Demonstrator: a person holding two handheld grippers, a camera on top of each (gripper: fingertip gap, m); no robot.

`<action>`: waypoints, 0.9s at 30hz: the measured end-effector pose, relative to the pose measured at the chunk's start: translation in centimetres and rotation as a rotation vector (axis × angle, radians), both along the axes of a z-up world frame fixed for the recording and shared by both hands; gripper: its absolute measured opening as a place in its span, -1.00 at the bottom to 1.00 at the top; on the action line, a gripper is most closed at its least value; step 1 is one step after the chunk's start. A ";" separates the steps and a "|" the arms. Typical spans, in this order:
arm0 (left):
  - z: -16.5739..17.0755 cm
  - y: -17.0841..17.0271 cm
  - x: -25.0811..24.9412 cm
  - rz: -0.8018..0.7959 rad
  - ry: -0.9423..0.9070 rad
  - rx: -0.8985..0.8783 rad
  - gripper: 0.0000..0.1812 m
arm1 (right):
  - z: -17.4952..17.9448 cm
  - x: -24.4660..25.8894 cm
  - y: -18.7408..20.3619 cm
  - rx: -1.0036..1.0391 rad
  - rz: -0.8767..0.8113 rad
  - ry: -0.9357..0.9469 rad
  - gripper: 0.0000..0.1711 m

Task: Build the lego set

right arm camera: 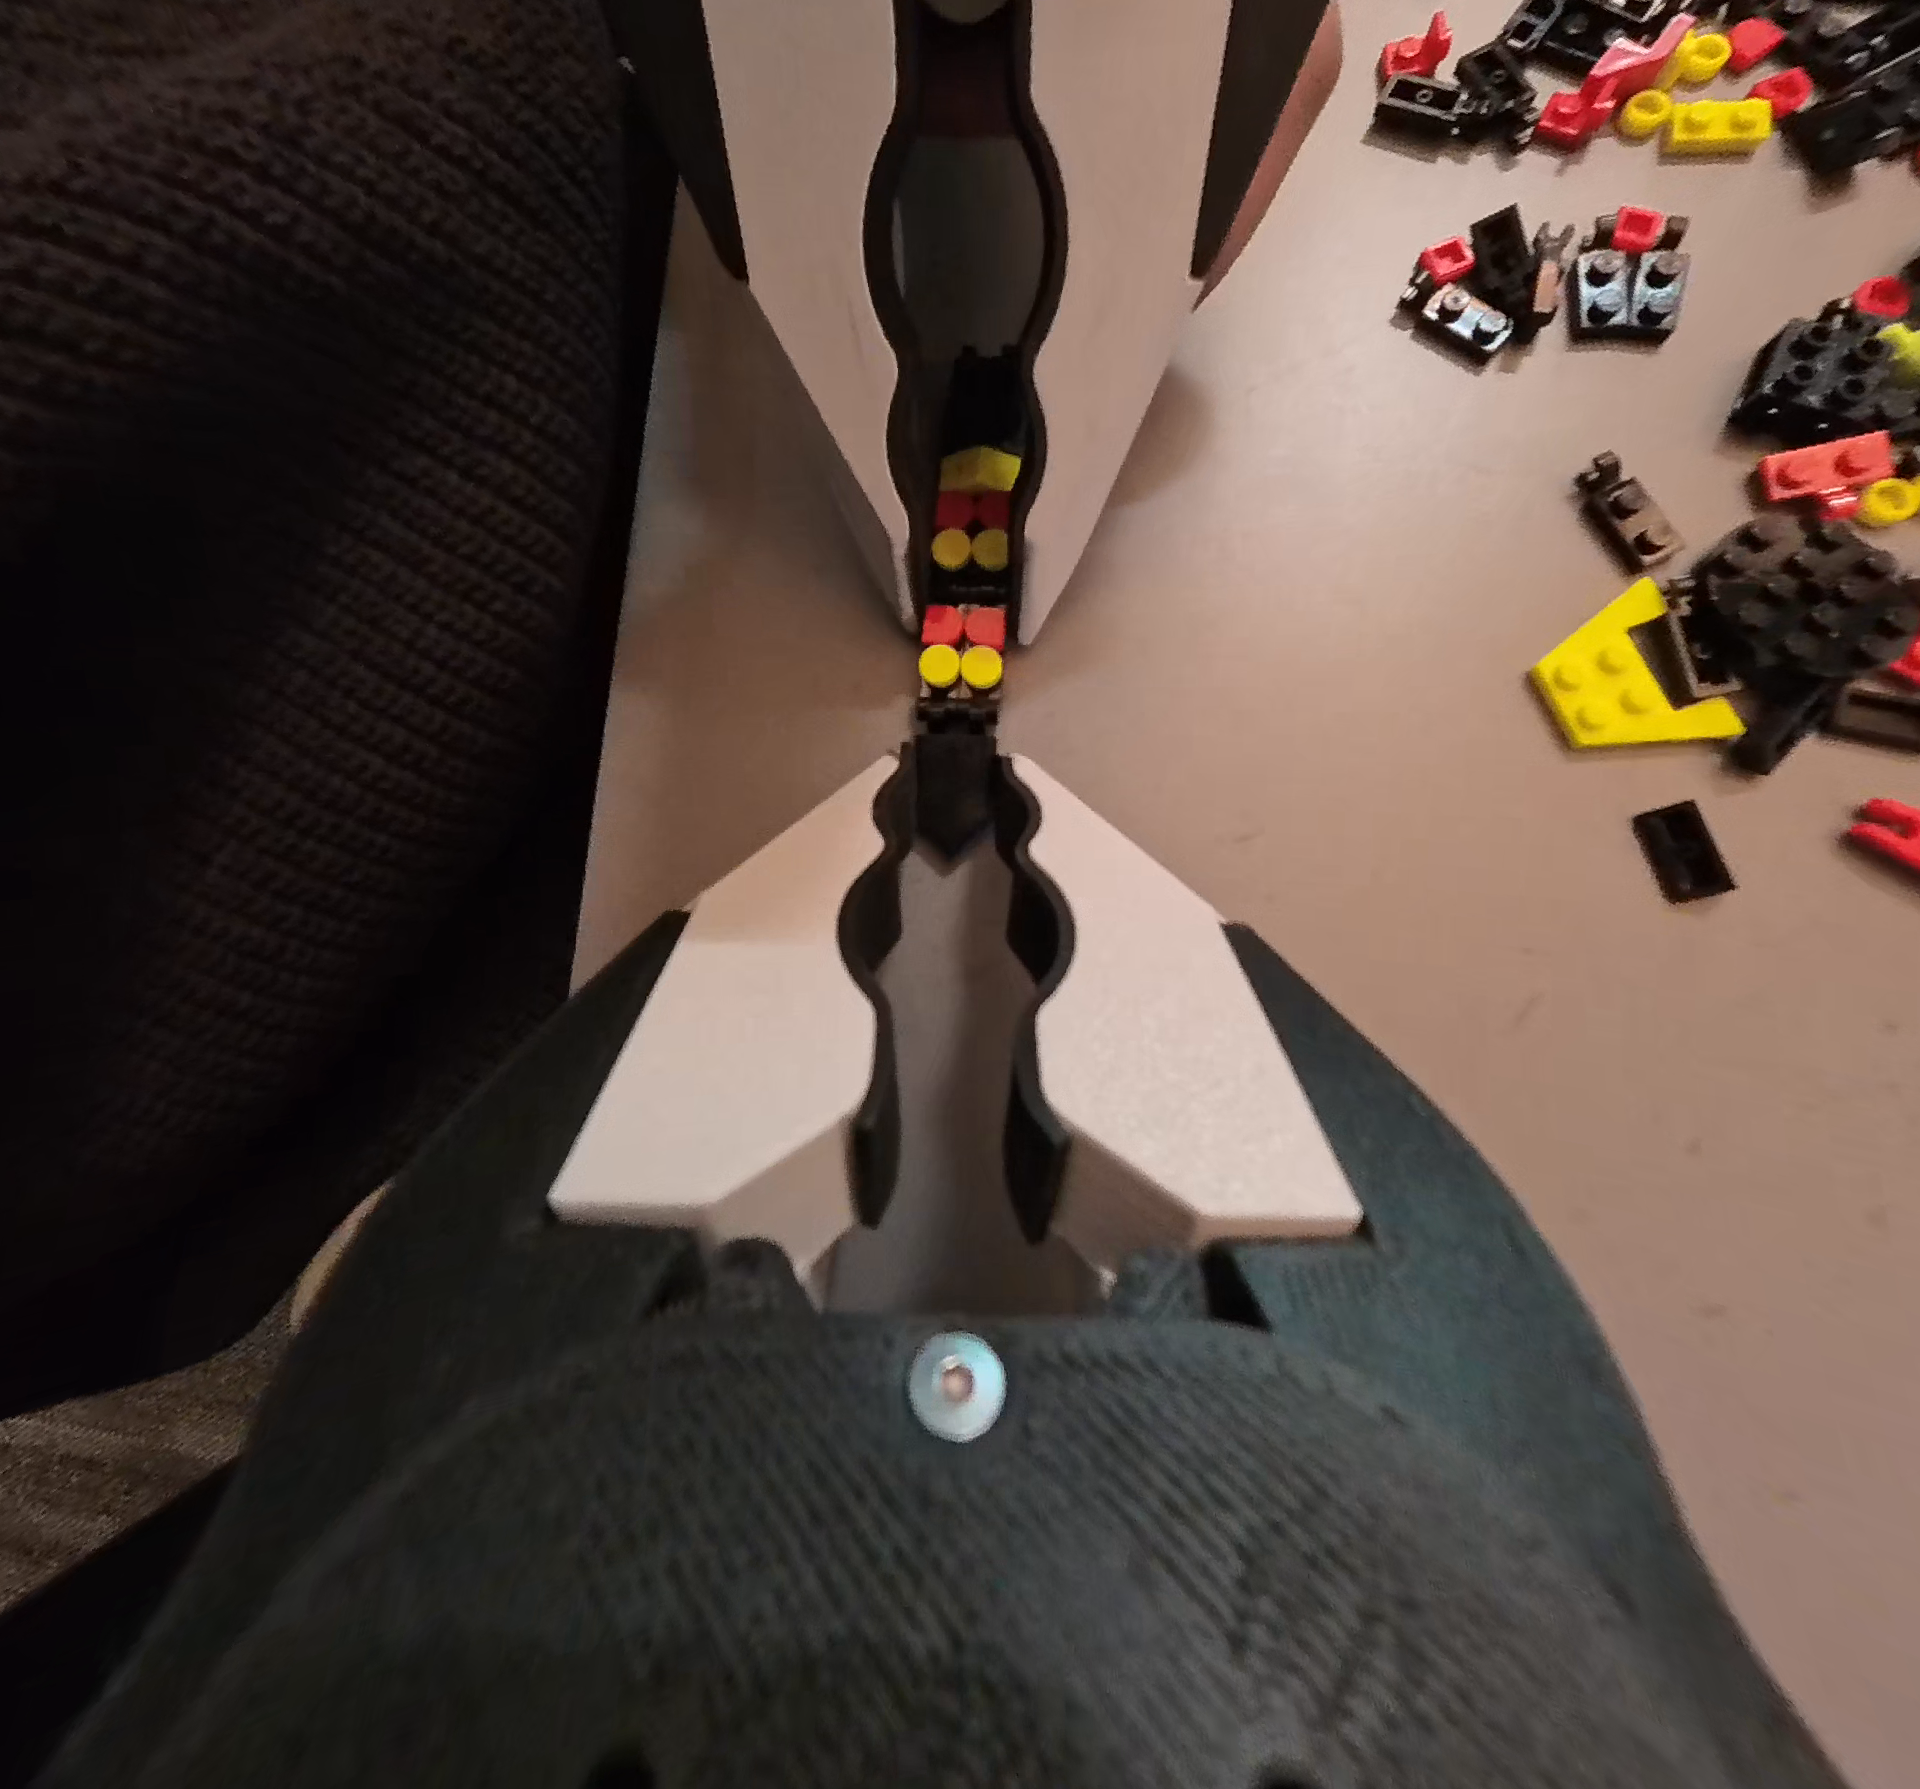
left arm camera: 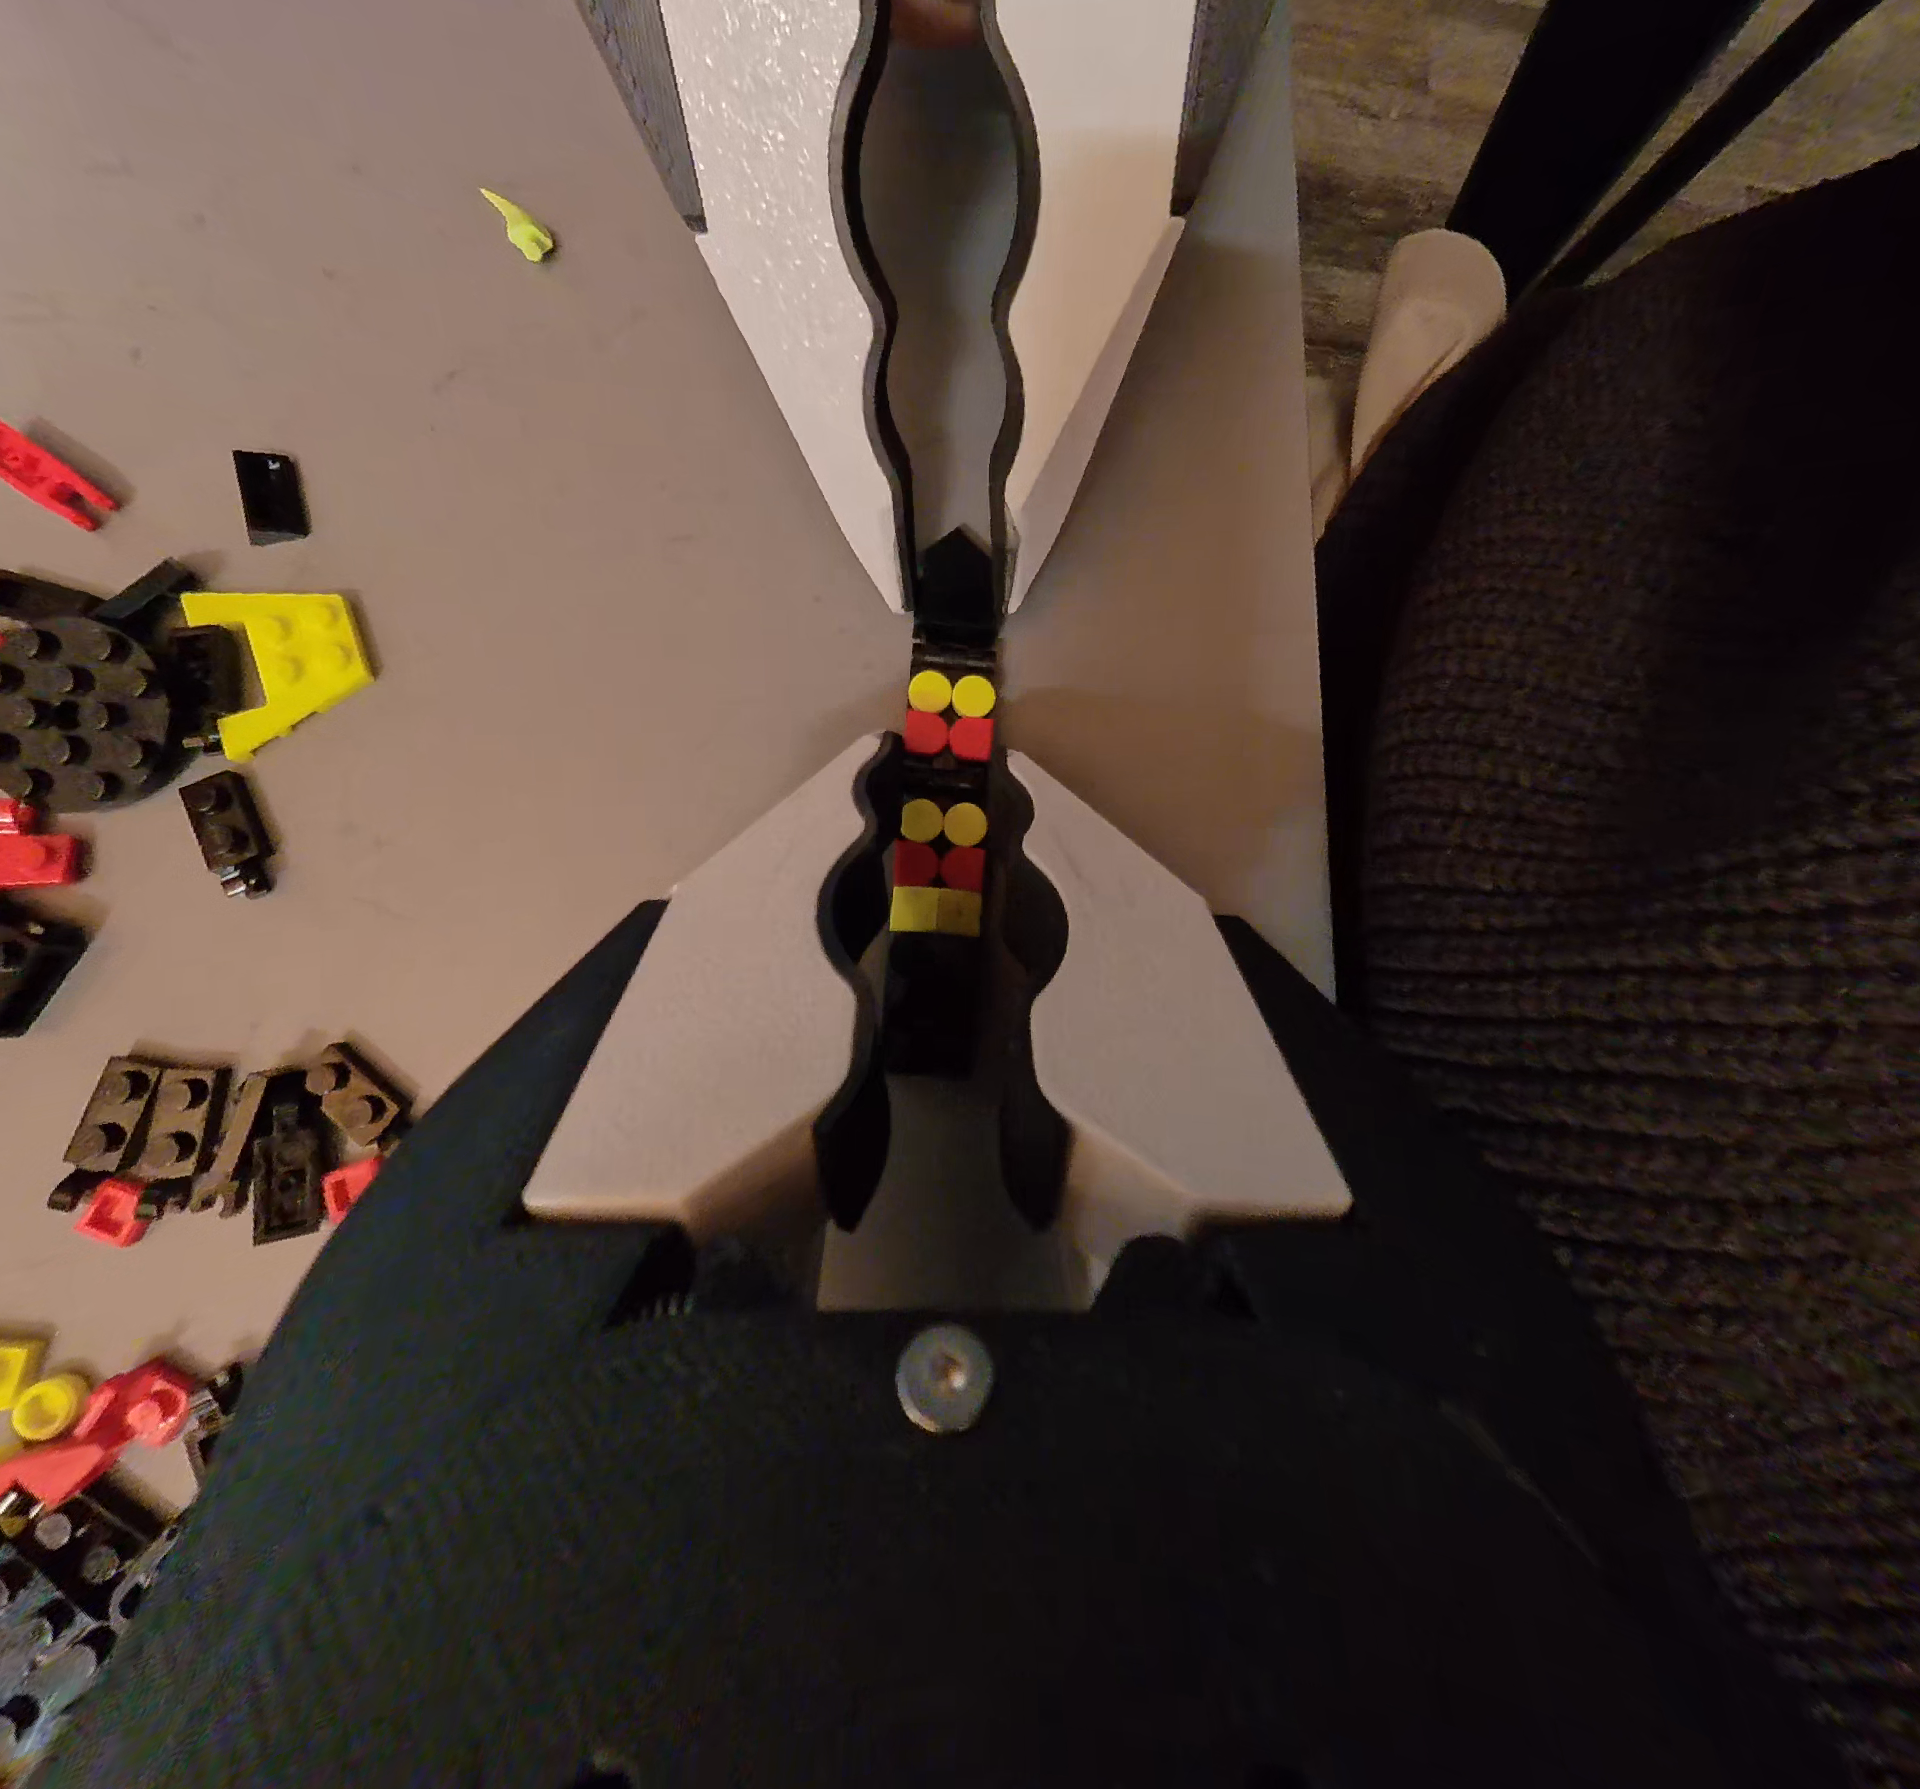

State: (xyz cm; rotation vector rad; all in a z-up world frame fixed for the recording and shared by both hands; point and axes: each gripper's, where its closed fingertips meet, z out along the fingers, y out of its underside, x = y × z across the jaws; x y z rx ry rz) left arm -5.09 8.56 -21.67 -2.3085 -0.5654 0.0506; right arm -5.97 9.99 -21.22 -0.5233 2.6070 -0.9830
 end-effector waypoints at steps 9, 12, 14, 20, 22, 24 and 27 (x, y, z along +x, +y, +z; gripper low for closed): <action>0.0 0.1 0.0 0.000 -0.008 -0.001 -0.86 | 0.0 0.0 -0.1 0.025 -0.004 -0.010 -0.85; 0.0 0.1 0.0 -0.003 -0.008 -0.002 -0.86 | 0.0 0.0 -0.1 0.031 0.001 -0.007 -0.85; 0.0 0.1 0.0 -0.005 -0.010 0.000 -0.86 | 0.0 0.1 -0.1 0.032 0.009 -0.003 -0.85; 0.0 0.2 0.0 -0.010 -0.020 0.005 -0.86 | 0.0 0.1 -0.1 0.038 0.034 -0.005 -0.85; 0.0 0.2 0.0 -0.009 -0.021 0.005 -0.86 | 0.0 0.1 -0.1 0.040 0.032 -0.013 -0.85; 0.0 0.2 0.0 -0.006 -0.019 0.001 -0.86 | 0.0 0.1 -0.2 0.045 0.024 -0.021 -0.85; 0.0 0.2 0.0 0.001 -0.021 0.002 -0.86 | 0.0 0.1 -0.2 0.056 0.012 -0.028 -0.85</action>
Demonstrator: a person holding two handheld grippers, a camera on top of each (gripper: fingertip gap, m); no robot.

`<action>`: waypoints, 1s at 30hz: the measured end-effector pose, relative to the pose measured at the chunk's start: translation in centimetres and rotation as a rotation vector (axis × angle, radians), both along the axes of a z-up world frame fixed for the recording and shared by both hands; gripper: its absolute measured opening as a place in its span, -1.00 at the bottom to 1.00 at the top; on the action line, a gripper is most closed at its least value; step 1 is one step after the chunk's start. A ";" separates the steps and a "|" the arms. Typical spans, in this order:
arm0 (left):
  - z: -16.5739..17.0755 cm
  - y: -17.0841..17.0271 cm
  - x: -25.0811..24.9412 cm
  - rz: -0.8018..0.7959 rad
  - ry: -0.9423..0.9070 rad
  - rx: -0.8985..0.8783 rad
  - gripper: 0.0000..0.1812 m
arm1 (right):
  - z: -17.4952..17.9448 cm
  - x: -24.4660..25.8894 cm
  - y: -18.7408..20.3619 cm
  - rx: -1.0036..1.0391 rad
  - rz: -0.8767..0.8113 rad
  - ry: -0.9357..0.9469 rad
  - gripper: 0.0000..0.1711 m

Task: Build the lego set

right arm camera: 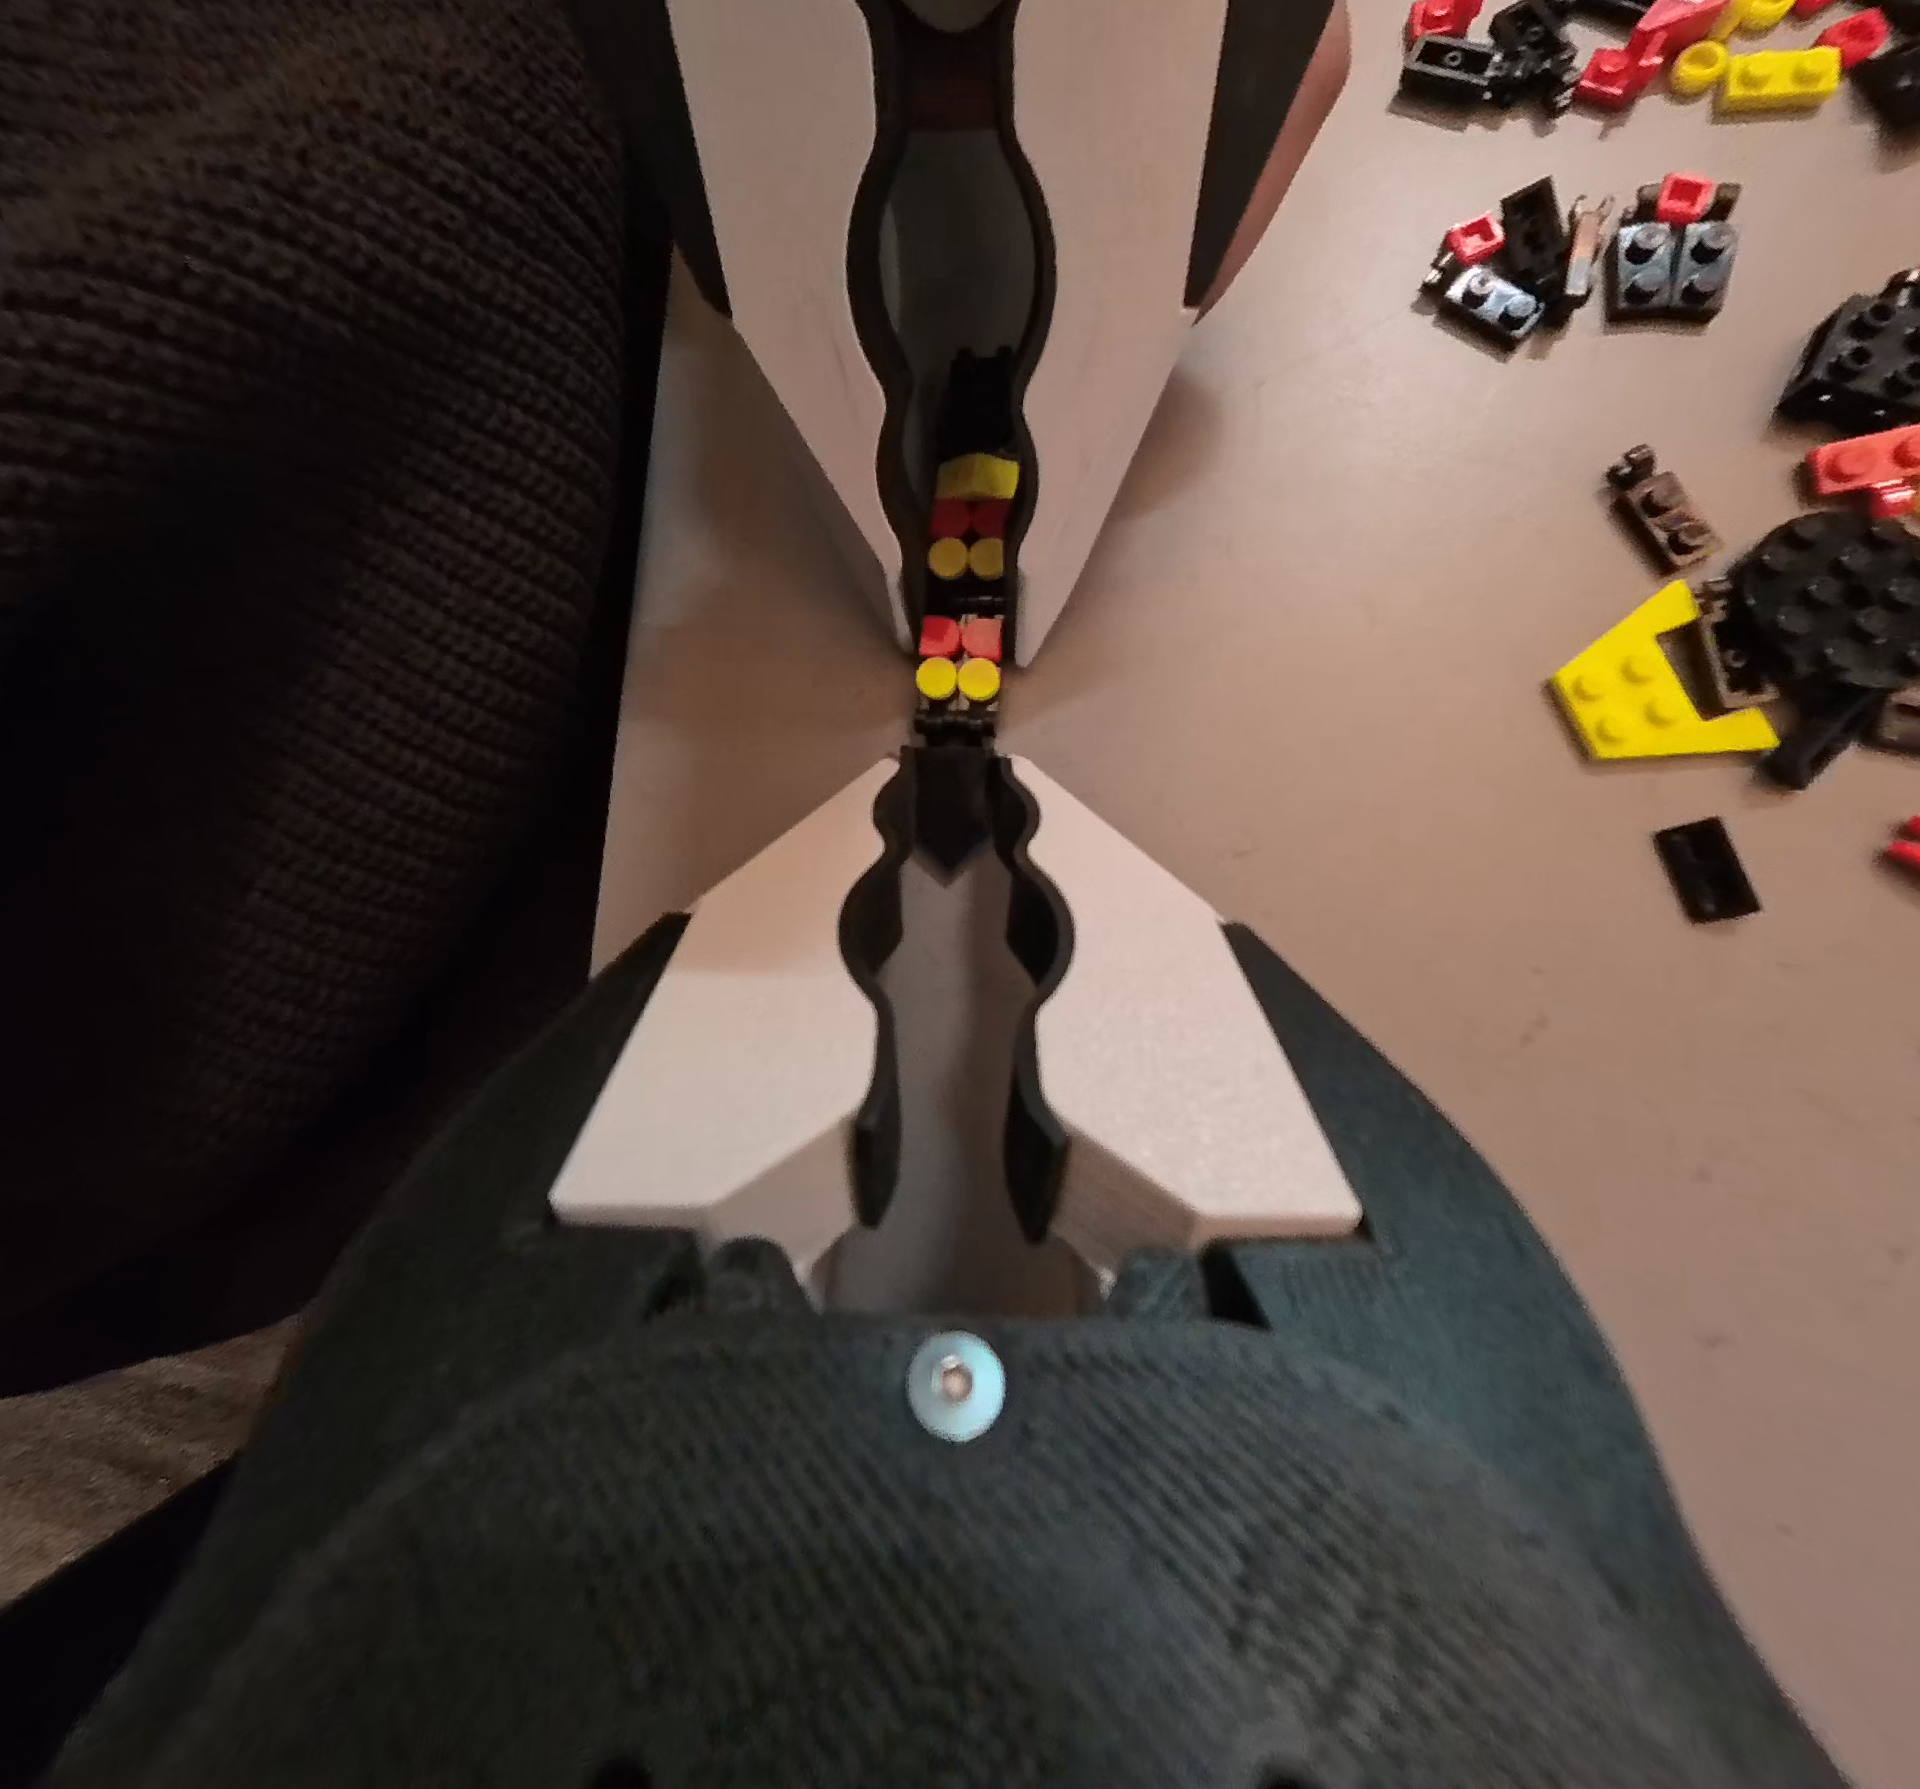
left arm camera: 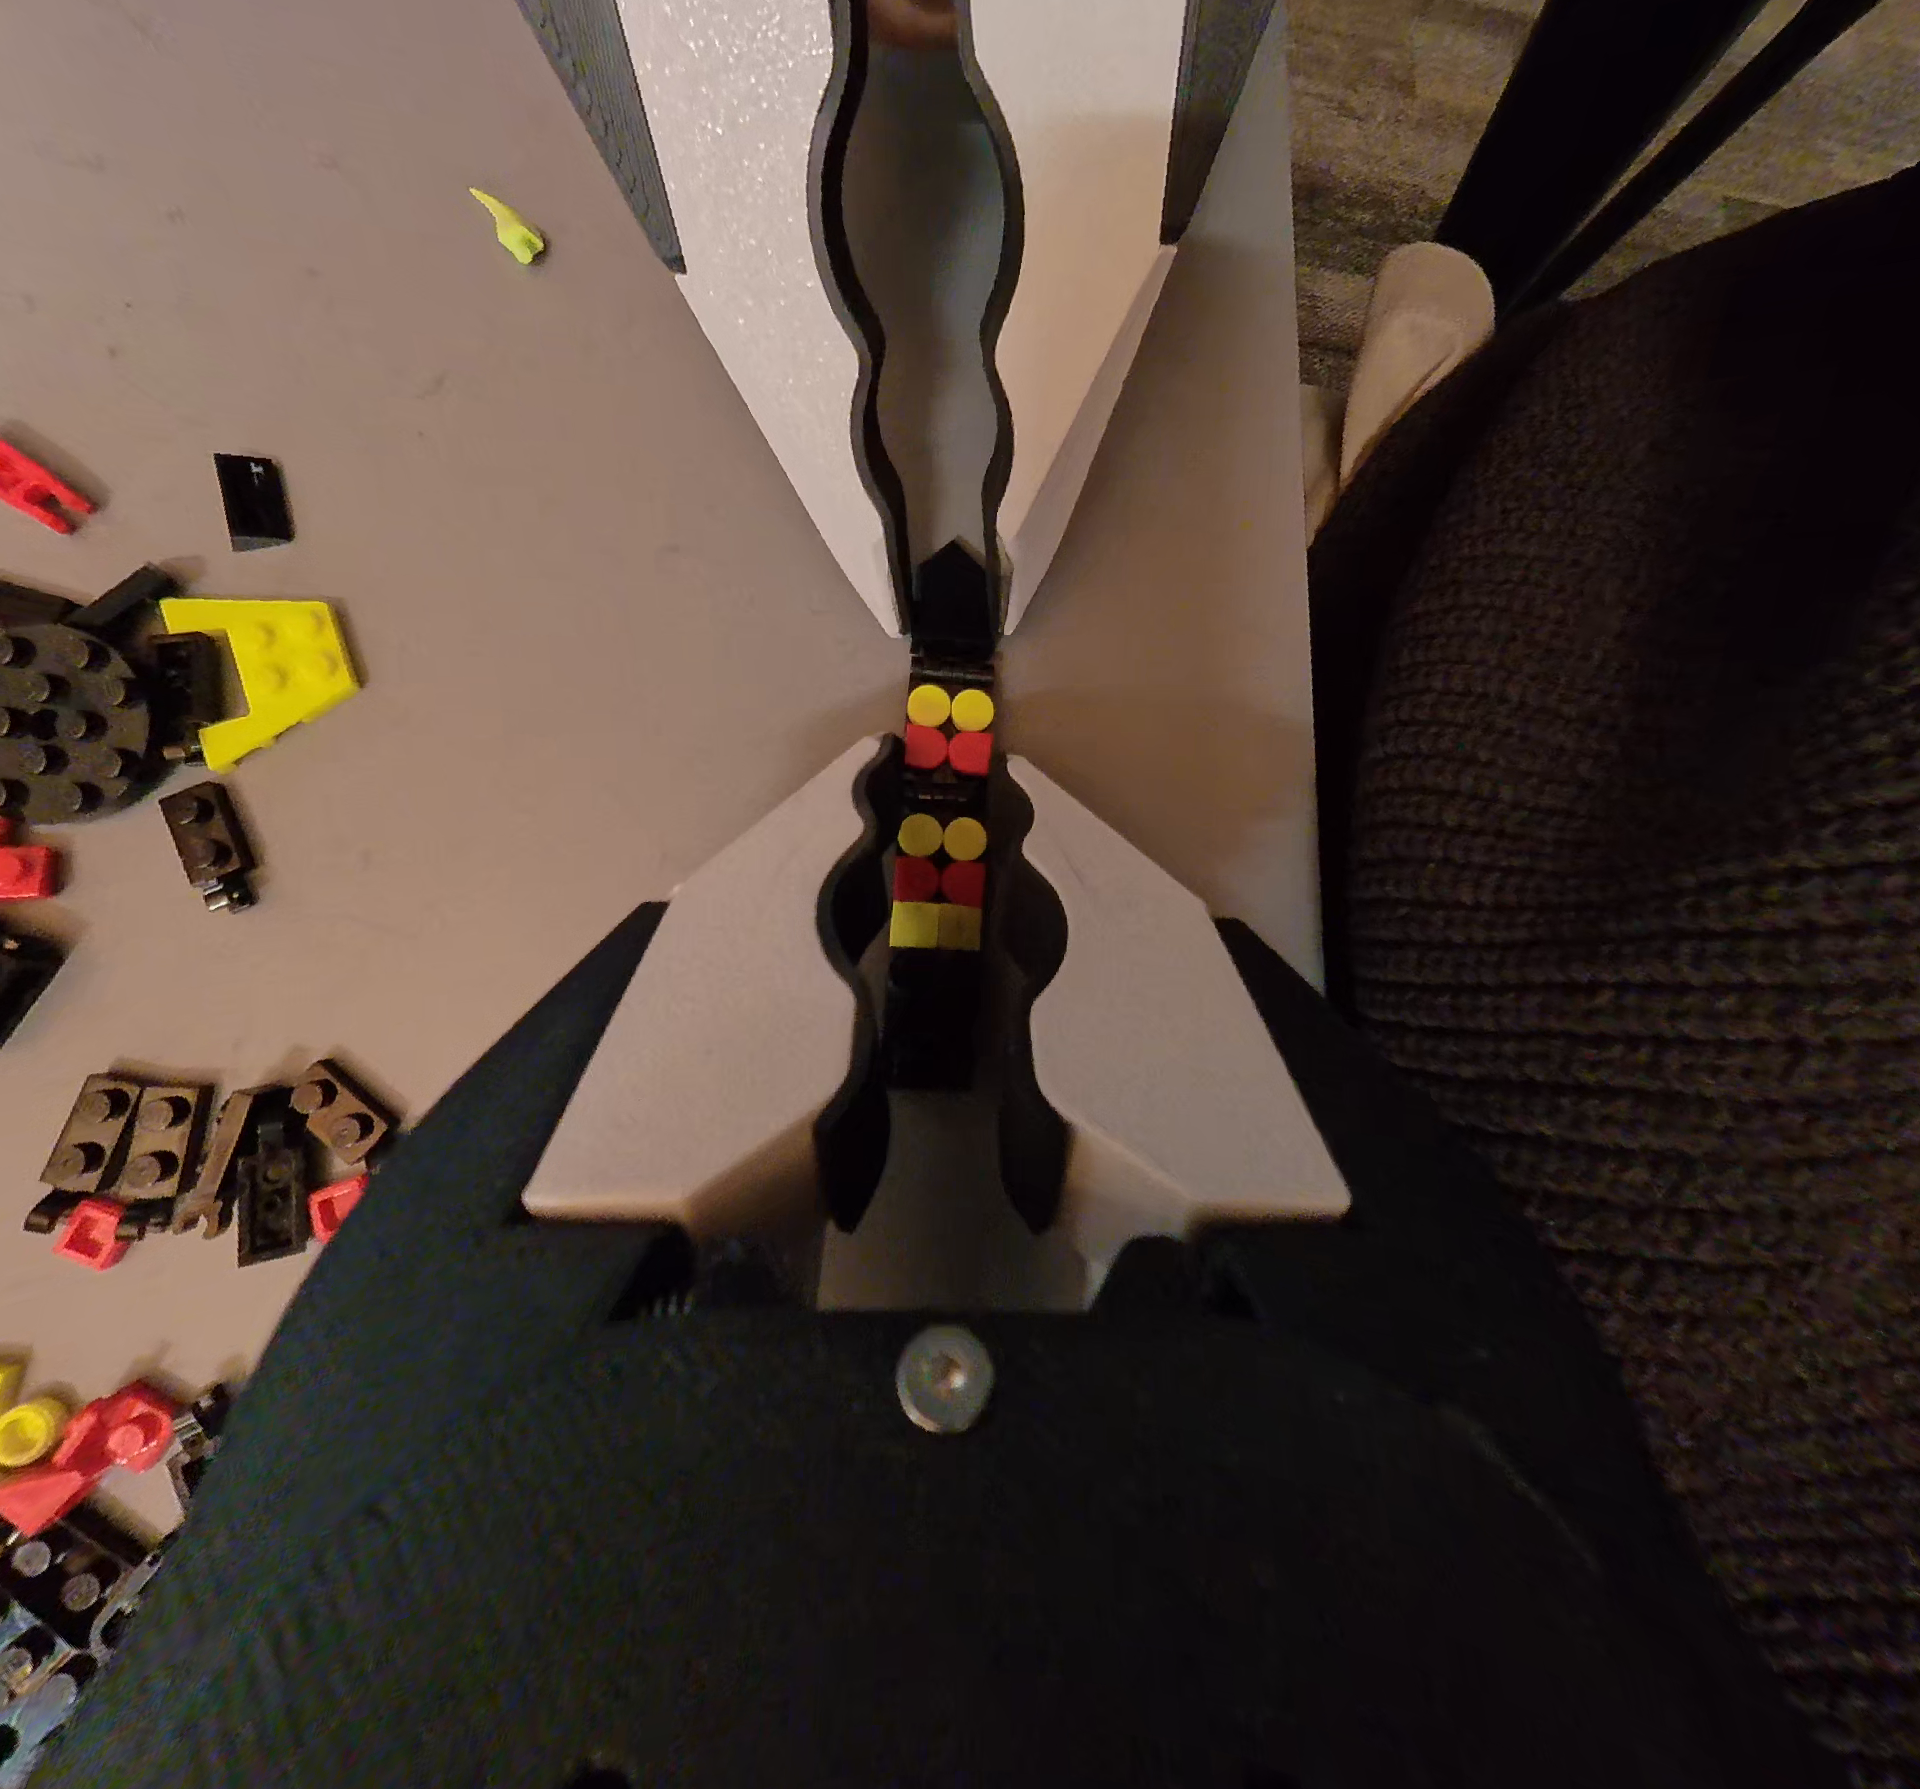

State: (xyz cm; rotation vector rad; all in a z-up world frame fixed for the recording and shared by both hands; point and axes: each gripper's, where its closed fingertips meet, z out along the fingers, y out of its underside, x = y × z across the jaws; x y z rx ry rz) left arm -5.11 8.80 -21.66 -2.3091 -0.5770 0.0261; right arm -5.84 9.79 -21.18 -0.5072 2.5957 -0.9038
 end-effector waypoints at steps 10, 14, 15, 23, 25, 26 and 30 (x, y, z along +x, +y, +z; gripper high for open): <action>0.0 0.0 0.0 0.000 0.004 0.000 -0.86 | 0.0 0.1 -0.1 0.006 -0.017 -0.010 -0.85; 0.0 -0.1 0.1 0.007 -0.024 0.022 -0.84 | 0.2 -0.1 -0.3 -0.029 -0.057 0.007 -0.77; 0.0 -0.1 0.1 0.009 -0.035 0.033 -0.85 | 0.6 -0.3 -0.5 -0.064 -0.066 0.024 -0.69; 4.0 -1.7 -2.6 0.229 -0.173 0.352 -0.85 | 5.5 -4.0 -0.8 -0.375 -0.154 0.148 -0.50; 5.2 -1.9 -2.8 0.263 -0.267 0.472 -0.85 | 6.0 -4.7 -1.0 -0.418 -0.171 0.243 -0.50; 5.5 -2.0 -3.0 0.279 -0.304 0.508 -0.85 | 6.2 -4.9 -1.2 -0.436 -0.169 0.301 -0.50; 5.6 -1.8 -2.8 0.297 -0.388 0.557 -0.85 | 5.9 -5.1 -1.6 -0.461 -0.124 0.541 -0.56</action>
